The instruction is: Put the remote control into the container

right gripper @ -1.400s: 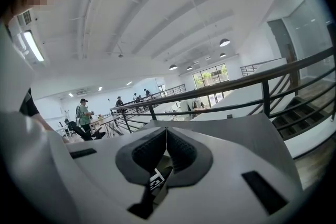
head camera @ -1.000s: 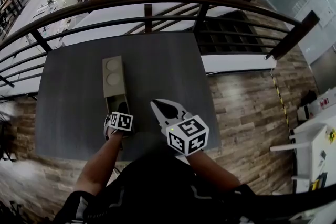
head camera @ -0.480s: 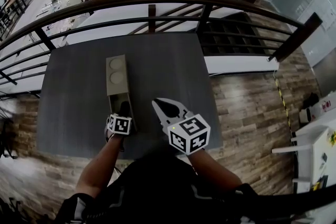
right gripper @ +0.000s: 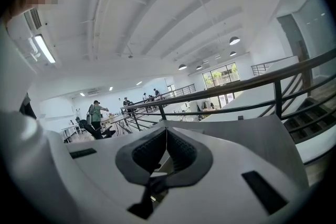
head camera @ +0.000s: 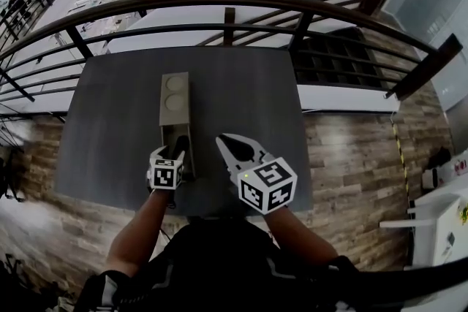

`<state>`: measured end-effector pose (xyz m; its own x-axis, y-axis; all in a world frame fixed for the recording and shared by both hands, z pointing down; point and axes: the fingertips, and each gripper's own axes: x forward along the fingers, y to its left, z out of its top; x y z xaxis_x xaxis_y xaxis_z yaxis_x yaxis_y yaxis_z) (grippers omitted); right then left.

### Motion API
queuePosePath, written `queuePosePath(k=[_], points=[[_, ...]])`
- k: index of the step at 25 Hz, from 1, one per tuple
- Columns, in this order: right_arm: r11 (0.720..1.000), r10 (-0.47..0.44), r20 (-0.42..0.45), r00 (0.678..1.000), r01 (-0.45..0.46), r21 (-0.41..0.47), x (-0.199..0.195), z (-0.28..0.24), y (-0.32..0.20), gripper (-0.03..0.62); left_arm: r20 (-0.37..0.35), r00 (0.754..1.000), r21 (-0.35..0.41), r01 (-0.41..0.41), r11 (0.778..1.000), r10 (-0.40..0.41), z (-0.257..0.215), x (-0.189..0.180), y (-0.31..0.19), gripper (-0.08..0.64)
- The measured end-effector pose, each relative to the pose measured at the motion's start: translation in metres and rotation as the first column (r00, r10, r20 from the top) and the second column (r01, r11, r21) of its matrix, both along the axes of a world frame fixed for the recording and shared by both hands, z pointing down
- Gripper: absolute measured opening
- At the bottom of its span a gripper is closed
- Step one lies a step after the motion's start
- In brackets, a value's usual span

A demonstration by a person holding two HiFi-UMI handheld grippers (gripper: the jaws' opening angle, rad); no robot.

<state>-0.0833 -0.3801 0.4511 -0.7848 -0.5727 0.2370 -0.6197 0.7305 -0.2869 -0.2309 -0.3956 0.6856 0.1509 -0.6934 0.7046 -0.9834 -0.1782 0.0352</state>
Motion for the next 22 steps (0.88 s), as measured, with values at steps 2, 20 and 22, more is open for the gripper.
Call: queuePosePath(k=[2, 20, 22], points=[[1.000, -0.014, 0.007, 1.000, 0.014, 0.001, -0.001, 0.000, 0.004, 0.002, -0.044, 0.999, 0.056, 0.011, 0.998, -0.009, -0.016, 0.004, 0.003, 0.218], [0.986, -0.168, 0.074, 0.983, 0.167, 0.007, 0.015, -0.009, 0.010, 0.002, -0.236, 0.967, 0.506, 0.204, 0.838, -0.093, -0.192, 0.038, 0.044, 0.048], [0.983, -0.183, 0.081, 0.980, 0.183, 0.007, 0.018, -0.010, 0.011, 0.002, -0.250, 0.963, 0.523, 0.219, 0.824, -0.097, -0.204, 0.044, 0.049, 0.008]])
